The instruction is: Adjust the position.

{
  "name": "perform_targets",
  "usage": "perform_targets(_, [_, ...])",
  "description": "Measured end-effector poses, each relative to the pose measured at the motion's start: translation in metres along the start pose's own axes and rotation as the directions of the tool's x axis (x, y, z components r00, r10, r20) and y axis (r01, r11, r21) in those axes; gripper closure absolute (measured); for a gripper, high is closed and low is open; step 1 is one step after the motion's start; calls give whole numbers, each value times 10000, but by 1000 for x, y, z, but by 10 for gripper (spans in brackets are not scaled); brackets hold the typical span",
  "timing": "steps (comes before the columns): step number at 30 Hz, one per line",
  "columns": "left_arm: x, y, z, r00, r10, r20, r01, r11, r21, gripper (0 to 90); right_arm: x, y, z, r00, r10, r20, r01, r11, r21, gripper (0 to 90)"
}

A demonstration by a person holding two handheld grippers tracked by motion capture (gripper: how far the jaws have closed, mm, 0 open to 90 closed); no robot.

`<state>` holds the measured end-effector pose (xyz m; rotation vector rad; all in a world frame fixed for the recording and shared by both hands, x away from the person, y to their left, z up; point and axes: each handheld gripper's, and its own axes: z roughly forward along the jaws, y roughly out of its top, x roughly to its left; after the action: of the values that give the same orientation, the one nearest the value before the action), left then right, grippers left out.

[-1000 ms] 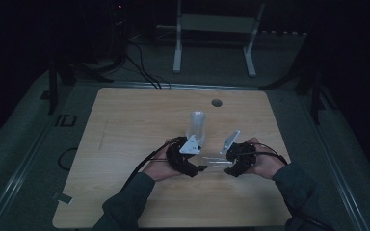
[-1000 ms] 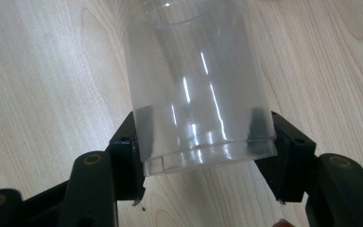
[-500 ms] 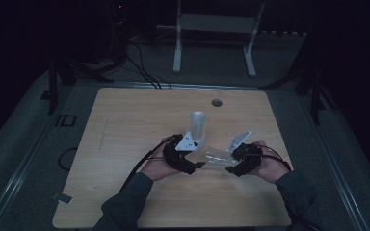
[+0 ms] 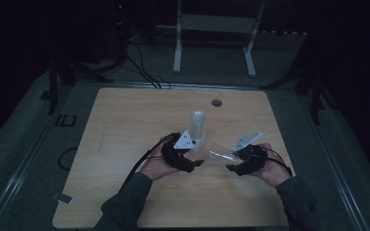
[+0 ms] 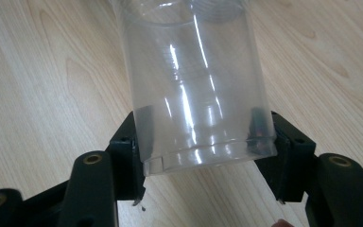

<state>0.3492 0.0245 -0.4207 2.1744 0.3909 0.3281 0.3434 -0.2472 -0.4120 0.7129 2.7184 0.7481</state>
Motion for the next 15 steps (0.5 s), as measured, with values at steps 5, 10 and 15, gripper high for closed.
perform_targets(5, [1, 0, 0, 9999, -115, 41, 115, 9999, -65, 263, 1, -3, 0, 9998, 183, 99, -178, 9987, -471, 413])
perform_targets(10, [2, -1, -1, 9997, -231, 83, 232, 9996, -144, 263, 2, -6, 0, 9991, 358, 207, -336, 9946, -980, 414])
perform_targets(15, [3, -1, -2, 9995, -316, 79, 317, 9993, -173, 264, 5, -8, 0, 9980, 522, 345, -470, 9893, -1381, 414])
